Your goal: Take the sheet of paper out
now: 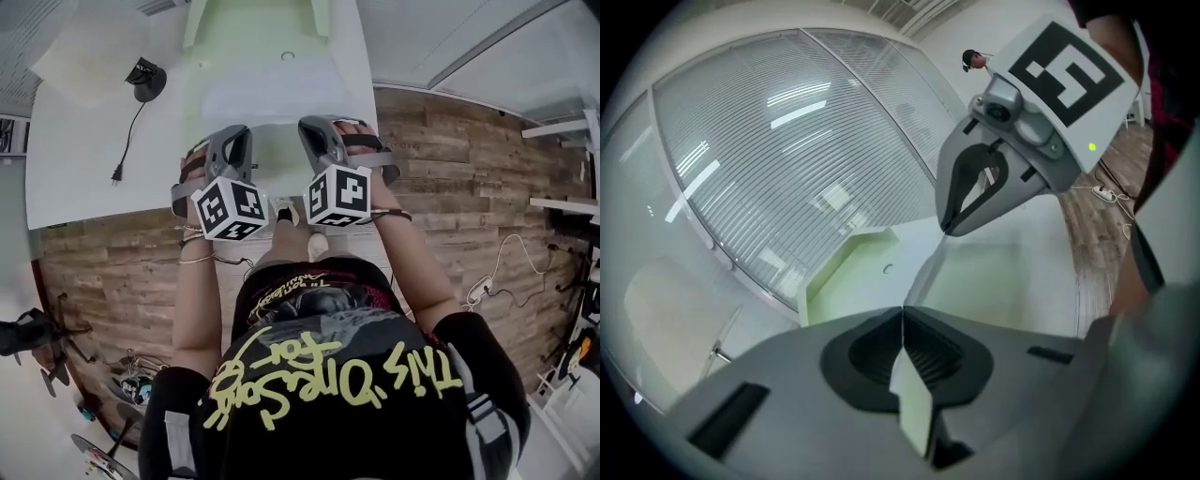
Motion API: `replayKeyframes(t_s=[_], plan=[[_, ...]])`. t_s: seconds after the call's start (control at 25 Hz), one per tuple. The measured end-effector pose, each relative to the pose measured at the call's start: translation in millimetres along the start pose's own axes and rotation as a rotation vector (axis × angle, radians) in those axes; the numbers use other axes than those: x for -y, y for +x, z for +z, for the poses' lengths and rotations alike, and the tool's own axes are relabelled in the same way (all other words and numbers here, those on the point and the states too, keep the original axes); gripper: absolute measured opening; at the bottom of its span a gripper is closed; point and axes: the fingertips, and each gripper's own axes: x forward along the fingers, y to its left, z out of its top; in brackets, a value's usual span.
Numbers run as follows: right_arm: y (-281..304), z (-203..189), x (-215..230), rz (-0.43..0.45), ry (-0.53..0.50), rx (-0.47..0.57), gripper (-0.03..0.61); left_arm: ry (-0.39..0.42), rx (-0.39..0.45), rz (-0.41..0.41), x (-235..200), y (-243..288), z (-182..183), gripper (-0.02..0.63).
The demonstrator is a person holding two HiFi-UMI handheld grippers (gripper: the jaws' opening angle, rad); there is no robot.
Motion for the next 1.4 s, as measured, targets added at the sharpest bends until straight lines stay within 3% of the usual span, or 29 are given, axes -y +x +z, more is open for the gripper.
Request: replayKeyframes(t_s=[0.56, 1.04, 1.4], plan=[[-36.6, -1.0, -18.9, 0.007, 0.009, 0.034, 0.011, -0.007, -0.006, 0.024, 24.1, -31.7, 9.2, 0.009], [-74.9, 6.8, 12.3, -0.118, 0.030, 0.103, 0.009, 0.013, 0.019, 0.087, 18.6, -57.6, 41.3, 0.009], [-99.4, 22.2, 39.1, -0.198, -0.015, 0.146, 0.011, 0.030, 0.049, 0.153, 1.5, -77.6, 62.5, 0.009]])
